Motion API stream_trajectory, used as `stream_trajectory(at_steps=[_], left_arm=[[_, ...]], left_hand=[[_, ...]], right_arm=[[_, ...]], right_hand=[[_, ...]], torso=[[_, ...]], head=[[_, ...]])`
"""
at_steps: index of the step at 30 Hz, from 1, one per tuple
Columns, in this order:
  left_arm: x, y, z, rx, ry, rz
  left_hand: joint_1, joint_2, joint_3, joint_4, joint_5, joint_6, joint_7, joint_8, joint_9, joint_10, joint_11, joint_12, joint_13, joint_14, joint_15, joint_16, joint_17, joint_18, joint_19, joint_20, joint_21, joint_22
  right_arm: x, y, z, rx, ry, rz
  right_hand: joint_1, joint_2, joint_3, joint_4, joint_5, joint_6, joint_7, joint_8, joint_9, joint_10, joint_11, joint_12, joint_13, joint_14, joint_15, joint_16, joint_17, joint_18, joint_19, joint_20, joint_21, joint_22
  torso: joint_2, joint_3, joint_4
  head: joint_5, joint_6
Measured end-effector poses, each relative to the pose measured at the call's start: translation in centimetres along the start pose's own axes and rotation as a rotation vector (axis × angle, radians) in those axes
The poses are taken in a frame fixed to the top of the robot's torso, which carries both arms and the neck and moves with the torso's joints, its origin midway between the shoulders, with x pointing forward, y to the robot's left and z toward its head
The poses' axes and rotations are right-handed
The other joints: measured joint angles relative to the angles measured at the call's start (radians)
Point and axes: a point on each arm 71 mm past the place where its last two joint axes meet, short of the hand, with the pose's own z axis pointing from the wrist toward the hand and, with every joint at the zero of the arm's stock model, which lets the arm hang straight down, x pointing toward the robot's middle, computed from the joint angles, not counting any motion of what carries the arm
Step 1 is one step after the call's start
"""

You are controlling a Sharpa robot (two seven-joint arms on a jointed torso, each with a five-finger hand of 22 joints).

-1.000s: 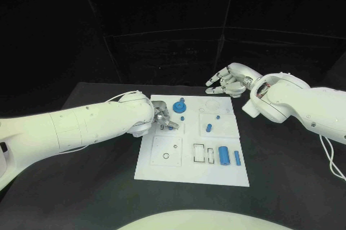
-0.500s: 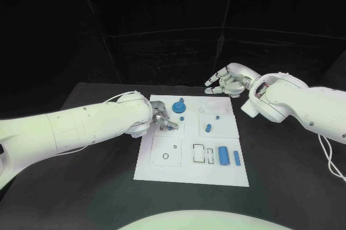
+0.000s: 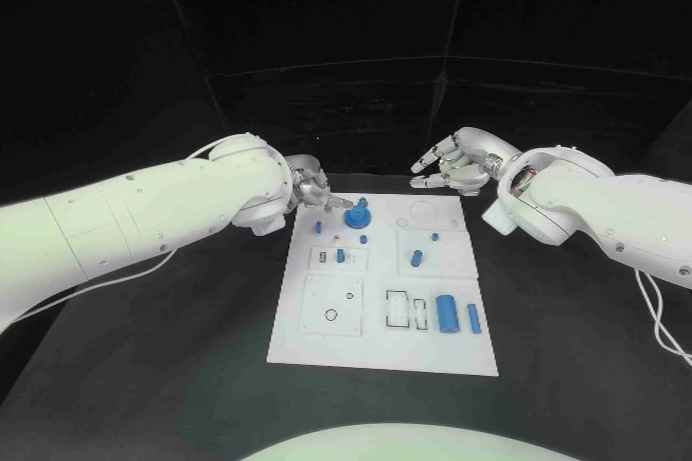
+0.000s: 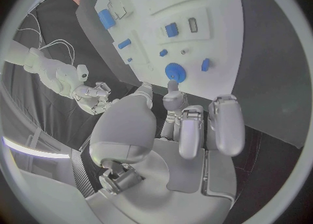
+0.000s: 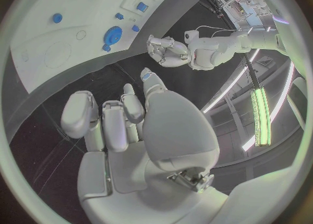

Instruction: Assemble the parts on the task board

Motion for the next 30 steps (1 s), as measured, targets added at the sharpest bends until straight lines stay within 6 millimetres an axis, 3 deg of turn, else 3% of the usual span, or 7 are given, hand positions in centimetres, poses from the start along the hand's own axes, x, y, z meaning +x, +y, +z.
stream_trajectory(at_steps=[2, 6, 18, 30], left_arm=[[-0.9, 0.2, 0.0, -0.011, 0.001, 0.008], [-1.6, 0.9, 0.8, -0.045, 0.022, 0.023], [-1.9, 2.5, 3.3, -0.149, 0.085, 0.08], [-1.3, 3.2, 4.5, -0.198, 0.114, 0.117]], left_hand=[[0.024, 0.005, -0.008, 0.001, 0.0, -0.017, 0.014, -0.023, -0.015, -0.019, 0.011, -0.02, -0.026, -0.002, 0.012, 0.0, 0.0, 0.0, -0.003, 0.009, -0.009, -0.01], [0.039, 0.014, -0.021, 0.003, 0.0, -0.025, 0.022, -0.049, -0.036, -0.029, 0.021, -0.029, -0.043, 0.002, 0.016, 0.0, 0.0, 0.0, -0.003, 0.016, -0.009, -0.015], [0.043, 0.018, -0.05, 0.004, 0.0, -0.025, 0.022, -0.06, -0.053, -0.032, 0.025, -0.029, -0.043, -0.002, 0.019, 0.0, 0.0, 0.0, -0.003, 0.023, -0.009, -0.007], [0.039, 0.023, -0.064, 0.004, 0.0, -0.014, 0.026, -0.06, -0.057, -0.032, 0.025, -0.021, -0.037, -0.002, 0.019, 0.0, 0.0, 0.0, -0.003, 0.023, -0.009, 0.002]], right_arm=[[0.0, 0.0, 0.0, 0.0, 0.0, 0.0], [0.1, 0.0, 0.1, 0.0, 0.001, 0.0], [0.3, 0.2, 0.3, -0.004, 0.004, 0.001], [0.6, 0.7, 0.7, -0.014, 0.009, 0.003]], right_hand=[[0.0, 0.0, 0.0, 0.0, 0.0, 0.0, 0.0, 0.0, 0.0, 0.0, 0.0, 0.0, 0.0, 0.0, 0.0, 0.0, 0.0, 0.0, 0.0, 0.0, 0.0, 0.0], [0.0, 0.0, 0.0, 0.0, 0.0, 0.0, 0.0, 0.0, 0.0, 0.0, 0.0, 0.0, 0.0, 0.0, 0.0, 0.0, 0.0, 0.0, 0.0, 0.0, 0.0, 0.0], [0.0, 0.0, 0.0, 0.0, 0.0, 0.0, 0.0, 0.0, -0.001, 0.0, 0.0, 0.0, 0.0, 0.0, 0.0, 0.0, 0.0, 0.0, 0.0, 0.0, 0.0, 0.0], [0.0, 0.0, 0.0, 0.0, 0.0, -0.007, 0.0, 0.0, -0.001, -0.003, 0.004, -0.005, -0.004, 0.0, 0.0, 0.0, -0.002, 0.0, 0.0, 0.0, -0.004, -0.005]], torso=[[0.0, 0.0008, -0.0003], [0.0, 0.0009, 0.0007], [0.002, -0.0009, 0.0], [0.003, -0.0014, 0.0002]], head=[[0.001, 0.002], [0.0, 0.004], [0.007, 0.003], [0.009, 0.003]])
